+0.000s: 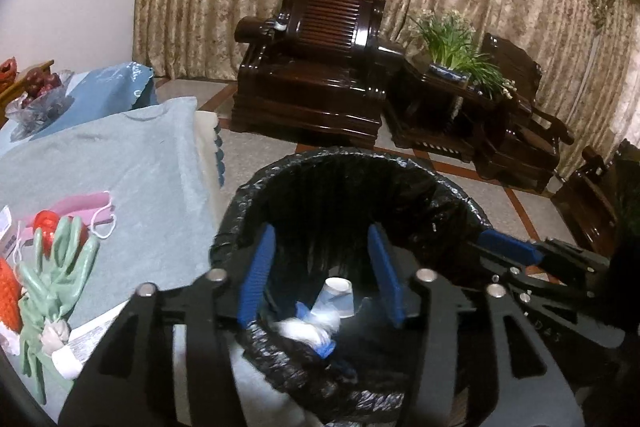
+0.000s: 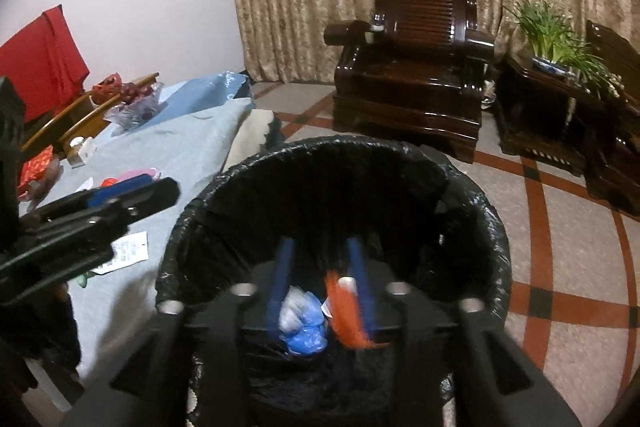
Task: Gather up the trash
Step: 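Carry the orange foam net and tissue to the bin and release them, then return both tools to the table and grasp the white tissue with the left gripper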
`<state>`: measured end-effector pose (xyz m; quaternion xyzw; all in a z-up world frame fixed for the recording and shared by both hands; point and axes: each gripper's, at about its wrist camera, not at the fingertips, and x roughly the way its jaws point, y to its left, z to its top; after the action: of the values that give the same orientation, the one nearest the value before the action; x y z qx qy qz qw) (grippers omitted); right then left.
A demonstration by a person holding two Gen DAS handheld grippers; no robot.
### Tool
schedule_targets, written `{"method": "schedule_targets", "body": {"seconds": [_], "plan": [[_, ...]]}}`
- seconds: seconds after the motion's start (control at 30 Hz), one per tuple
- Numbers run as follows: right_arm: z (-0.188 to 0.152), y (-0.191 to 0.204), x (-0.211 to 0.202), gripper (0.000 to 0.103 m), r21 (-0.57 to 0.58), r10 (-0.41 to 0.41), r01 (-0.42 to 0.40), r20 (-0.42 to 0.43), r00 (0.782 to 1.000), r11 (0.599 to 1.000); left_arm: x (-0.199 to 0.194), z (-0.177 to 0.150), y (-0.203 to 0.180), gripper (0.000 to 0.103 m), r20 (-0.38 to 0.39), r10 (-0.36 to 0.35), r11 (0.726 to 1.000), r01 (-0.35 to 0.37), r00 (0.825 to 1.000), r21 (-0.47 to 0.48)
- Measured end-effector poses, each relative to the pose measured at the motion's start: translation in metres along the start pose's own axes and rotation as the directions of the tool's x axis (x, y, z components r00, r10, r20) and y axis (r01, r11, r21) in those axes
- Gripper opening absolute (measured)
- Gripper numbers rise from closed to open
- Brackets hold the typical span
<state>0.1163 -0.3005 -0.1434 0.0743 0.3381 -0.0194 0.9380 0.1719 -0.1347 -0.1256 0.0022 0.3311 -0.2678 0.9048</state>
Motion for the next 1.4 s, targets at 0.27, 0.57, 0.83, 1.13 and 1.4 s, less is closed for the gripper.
{"method": "schedule_targets", "body": {"seconds": [0.27, 0.57, 0.83, 1.13, 1.4], "plan": [[0.007, 0.015, -0.004, 0.097, 0.005, -0.012, 0.012, 0.034, 0.999, 1.0, -0.036, -0.004, 0.041, 0.084, 0.057, 0.104, 0.994, -0.101, 0.993, -0.053], [0.014, 0.073, 0.006, 0.097, -0.045, 0.088, -0.086, 0.044, 0.995, 0.995, -0.096, -0.018, 0.114, 0.087, 0.087, 0.298, 0.949, -0.284, 0.951, -0.138], [0.017, 0.15, 0.016, 0.097, -0.136, 0.211, -0.203, 0.043, 0.977, 0.97, -0.149, -0.036, 0.185, 0.087, 0.075, 0.474, 0.867, -0.45, 0.877, -0.215], [0.013, 0.22, 0.032, 0.097, -0.209, 0.3, -0.284, 0.051, 0.952, 0.936, -0.173, -0.061, 0.233, 0.087, 0.029, 0.568, 0.797, -0.541, 0.822, -0.268], [0.0, 0.256, 0.062, 0.097, -0.23, 0.314, -0.304, 0.009, 0.949, 0.925, -0.163, -0.084, 0.273, 0.087, -0.051, 0.607, 0.745, -0.59, 0.793, -0.311]]}}
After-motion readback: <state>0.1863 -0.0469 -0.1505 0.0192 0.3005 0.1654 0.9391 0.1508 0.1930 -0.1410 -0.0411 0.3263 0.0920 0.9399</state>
